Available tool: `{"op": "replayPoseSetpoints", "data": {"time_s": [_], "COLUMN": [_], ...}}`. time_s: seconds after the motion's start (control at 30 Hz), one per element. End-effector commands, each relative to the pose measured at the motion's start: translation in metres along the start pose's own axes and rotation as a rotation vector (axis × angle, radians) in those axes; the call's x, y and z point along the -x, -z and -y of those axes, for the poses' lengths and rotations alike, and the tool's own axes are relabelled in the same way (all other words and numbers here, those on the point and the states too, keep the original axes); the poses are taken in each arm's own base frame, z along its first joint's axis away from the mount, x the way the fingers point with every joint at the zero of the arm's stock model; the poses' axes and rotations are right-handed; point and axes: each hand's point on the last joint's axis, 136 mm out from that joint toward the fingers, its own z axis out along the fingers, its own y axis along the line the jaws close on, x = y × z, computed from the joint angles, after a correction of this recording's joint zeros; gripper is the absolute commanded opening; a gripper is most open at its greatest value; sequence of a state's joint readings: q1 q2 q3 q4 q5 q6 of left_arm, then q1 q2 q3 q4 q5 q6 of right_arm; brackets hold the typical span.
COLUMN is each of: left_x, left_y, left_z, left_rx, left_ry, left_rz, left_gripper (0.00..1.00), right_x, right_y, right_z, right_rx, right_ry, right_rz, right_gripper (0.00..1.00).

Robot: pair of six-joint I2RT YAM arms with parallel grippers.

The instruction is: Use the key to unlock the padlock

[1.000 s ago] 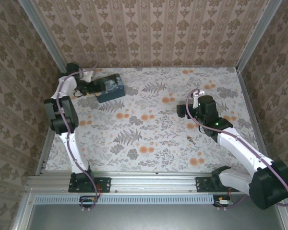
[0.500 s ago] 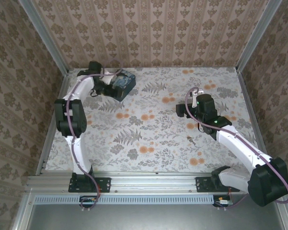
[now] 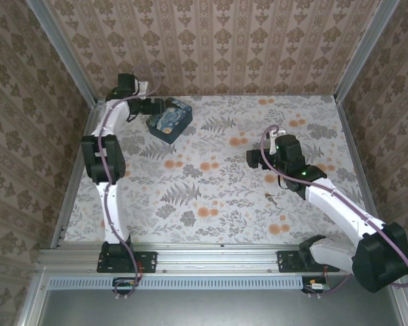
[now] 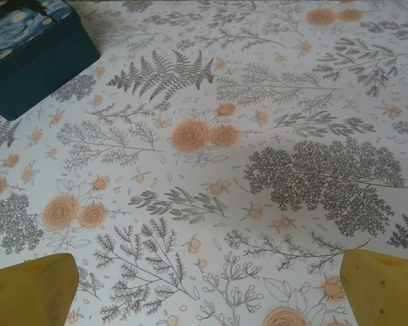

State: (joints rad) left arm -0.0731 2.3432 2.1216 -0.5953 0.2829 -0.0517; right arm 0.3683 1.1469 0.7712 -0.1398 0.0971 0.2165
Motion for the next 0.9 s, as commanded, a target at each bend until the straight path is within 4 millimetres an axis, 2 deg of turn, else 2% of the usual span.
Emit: {"op": "replayPoseSetpoints", "data": {"time_s": [0.0,0.1,0.27,0.4,0.53,0.67,0.73,0.77,0.87], "left_x": [-0.012,-0.027,-0.045,-0.079,-0.117,-0.153,-0.171,-0.182,-0.201], "left_y": [-0.018,-0.025,-0.017,-0.018,-0.015,0.001,0.01,0.014,0.026], "left_z": [0.016,0.024,0.056,0.091,0.121,0.158,0.177,0.193,0.223], "left_rx": [-0.01,-0.019,-0.084,-0.139,-0.127,-0.112,-0.111,-0.107,-0.102], "left_ry": [0.068,0.081,0.052,0.019,-0.022,-0.034,-0.024,-0.027,-0.012], "left_rz": [-0.064,-0.118,-0.163,-0.24,-0.319,-0.366,-0.382,-0.389,-0.387], "left_gripper": [0.97,0.93,0.87,0.76,0.7,0.71,0.76,0.79,0.85], "right_x": [-0.001,-0.002,0.0,0.0,-0.003,-0.008,-0.011,-0.012,-0.016], "right_y": [0.004,0.007,0.015,0.022,0.028,0.034,0.035,0.036,0.031], "right_z": [-0.004,-0.004,-0.002,0.0,0.001,0.003,0.004,0.004,0.003], "right_rx": [0.008,0.01,0.005,0.001,-0.003,-0.005,-0.003,-0.003,0.003], "right_ry": [-0.014,-0.011,-0.003,-0.005,-0.004,-0.002,-0.011,-0.018,-0.068], "right_rz": [-0.009,-0.011,-0.002,0.011,0.008,0.001,-0.004,-0.007,-0.013], "right_gripper": [1.0,1.0,1.0,1.0,1.0,1.0,1.0,1.0,1.0]}}
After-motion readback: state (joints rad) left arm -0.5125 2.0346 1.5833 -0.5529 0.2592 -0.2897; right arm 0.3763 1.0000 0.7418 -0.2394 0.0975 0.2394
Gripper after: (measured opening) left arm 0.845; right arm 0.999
